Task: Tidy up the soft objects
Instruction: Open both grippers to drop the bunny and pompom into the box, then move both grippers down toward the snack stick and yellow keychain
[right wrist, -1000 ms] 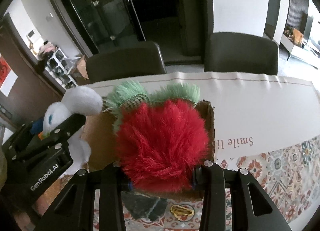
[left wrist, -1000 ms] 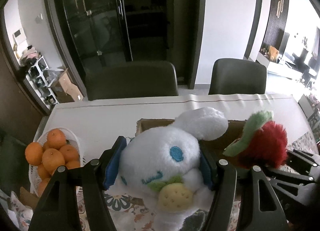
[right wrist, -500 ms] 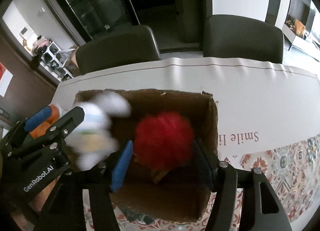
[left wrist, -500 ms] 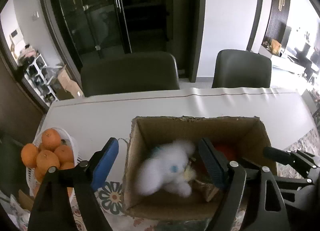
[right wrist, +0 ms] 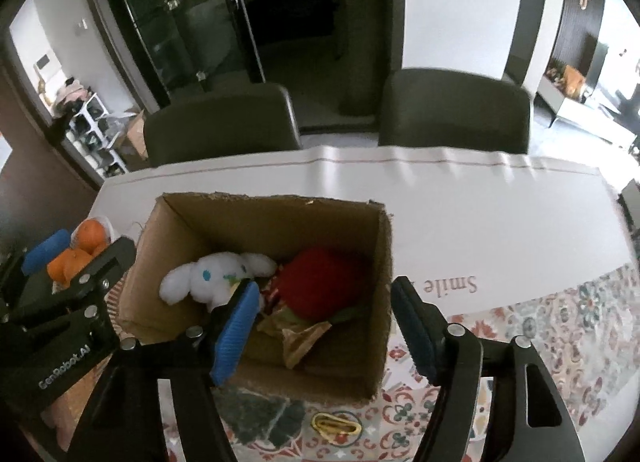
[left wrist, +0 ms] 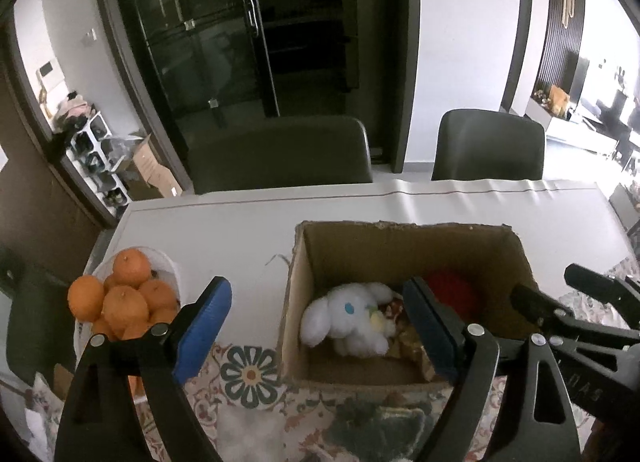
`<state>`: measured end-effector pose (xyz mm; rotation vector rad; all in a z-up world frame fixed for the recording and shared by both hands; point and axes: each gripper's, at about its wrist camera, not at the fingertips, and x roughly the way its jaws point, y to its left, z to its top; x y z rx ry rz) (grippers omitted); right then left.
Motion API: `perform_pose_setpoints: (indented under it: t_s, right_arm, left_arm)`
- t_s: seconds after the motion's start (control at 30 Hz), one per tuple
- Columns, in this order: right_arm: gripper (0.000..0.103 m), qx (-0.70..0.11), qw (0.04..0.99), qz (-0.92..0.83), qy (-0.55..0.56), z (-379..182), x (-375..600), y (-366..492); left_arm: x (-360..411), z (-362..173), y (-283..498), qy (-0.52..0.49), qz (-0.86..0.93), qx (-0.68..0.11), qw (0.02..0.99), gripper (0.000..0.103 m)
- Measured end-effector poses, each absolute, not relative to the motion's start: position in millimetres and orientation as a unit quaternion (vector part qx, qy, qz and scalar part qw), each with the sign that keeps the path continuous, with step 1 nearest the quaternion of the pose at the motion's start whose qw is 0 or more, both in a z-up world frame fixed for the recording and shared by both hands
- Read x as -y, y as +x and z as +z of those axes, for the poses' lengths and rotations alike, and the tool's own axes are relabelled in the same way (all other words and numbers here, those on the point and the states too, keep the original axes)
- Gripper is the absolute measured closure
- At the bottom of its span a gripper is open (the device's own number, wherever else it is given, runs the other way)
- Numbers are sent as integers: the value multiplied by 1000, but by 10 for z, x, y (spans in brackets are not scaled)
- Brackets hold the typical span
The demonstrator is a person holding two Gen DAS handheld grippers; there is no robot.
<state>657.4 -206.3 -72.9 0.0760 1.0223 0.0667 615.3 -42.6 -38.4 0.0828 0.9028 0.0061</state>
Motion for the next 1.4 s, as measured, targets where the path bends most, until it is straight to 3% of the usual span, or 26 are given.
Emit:
perform_pose_setpoints:
  t_s: [0.67,1.4]
  right_arm:
    - [26,-454,890,33,10,-475,1889,5834]
    - [26,-539,841,44,-14,-1251,1887,5599]
  left_arm:
    - [241,-245,5402,71,-13,-429,901,15]
    - [236,-1021,5056,80,-31,-527,845,15]
